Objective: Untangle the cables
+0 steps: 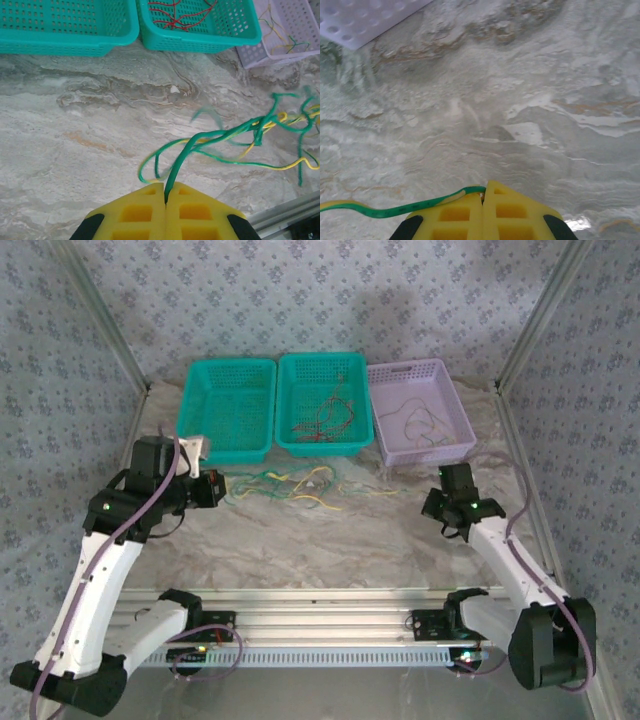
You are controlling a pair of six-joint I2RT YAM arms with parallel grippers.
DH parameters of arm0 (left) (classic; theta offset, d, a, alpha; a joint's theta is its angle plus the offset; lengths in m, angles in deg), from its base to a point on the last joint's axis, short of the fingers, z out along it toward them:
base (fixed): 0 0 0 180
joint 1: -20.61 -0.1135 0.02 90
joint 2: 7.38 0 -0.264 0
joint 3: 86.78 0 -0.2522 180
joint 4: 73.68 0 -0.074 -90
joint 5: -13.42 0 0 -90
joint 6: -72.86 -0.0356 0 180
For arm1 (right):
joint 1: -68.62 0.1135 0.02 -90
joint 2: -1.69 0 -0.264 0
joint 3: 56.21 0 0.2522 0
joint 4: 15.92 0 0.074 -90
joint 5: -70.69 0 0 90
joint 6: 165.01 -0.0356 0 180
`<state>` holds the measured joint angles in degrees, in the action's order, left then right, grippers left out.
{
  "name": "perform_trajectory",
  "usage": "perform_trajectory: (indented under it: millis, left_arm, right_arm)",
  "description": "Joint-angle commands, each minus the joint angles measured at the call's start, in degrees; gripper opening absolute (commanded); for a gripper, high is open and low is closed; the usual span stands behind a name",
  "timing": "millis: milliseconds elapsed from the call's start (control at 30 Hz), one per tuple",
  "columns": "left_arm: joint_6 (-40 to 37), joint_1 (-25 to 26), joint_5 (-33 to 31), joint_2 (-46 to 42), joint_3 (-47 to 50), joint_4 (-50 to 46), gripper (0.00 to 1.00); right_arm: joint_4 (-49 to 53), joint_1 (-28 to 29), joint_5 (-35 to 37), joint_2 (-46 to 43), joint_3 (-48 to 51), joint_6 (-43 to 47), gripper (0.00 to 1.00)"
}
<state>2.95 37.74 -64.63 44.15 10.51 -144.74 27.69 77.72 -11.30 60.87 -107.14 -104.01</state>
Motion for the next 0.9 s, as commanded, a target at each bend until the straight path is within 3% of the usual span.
perform_trajectory:
  millis: [0, 433, 667, 867]
  left_arm:
    - [-0.57, -0.68, -5.41, -0.44, -0.36, -1.19, 0.0]
    - [-1.93, -0.95, -11.87, -0.12, 4.17, -2.94, 0.0]
    - [1.44, -0.87, -3.78, -0.22, 9.48, 1.86, 0.0]
    - [3.82, 0.74, -0.59, 0.06, 13.08, 4.83, 0.0]
  right_arm:
    - [2.64, -1.81, 2.98, -0.47, 1.01, -1.81, 0.0]
    - [5.6, -3.7, 11.0, -6.58, 1.23, -5.01, 0.0]
    - [3.48, -3.07, 9.53, -5.93, -2.23, -4.96, 0.0]
    - [5.0, -1.04, 13.02, -8.23, -6.38, -2.88, 0.0]
